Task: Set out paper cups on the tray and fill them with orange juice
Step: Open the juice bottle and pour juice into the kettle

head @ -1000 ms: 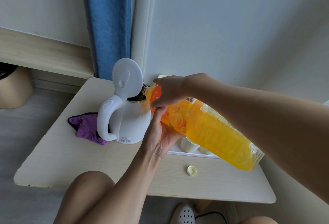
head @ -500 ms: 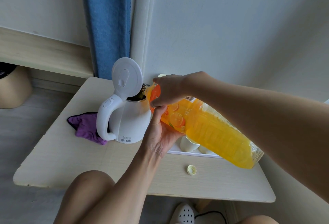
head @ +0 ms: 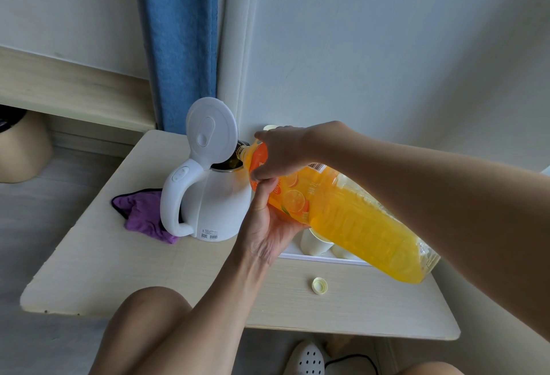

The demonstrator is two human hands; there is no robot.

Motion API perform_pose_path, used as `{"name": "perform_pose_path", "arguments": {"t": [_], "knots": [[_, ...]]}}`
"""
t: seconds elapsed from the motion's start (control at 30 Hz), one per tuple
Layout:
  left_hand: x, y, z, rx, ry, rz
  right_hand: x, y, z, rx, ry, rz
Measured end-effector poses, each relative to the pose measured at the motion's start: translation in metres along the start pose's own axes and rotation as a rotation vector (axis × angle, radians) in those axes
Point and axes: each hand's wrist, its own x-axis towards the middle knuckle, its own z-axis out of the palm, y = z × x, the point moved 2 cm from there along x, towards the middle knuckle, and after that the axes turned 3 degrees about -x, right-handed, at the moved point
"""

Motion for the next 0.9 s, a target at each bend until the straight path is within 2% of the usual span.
{"name": "perform_pose_path", "arguments": {"t": [0.9], "knots": [[0.0007,-0.0007,0.0020,-0.008,-0.002,-0.008,-0.0034,-0.0008,-0.0021,-0.013,-0.001,0.006]]}}
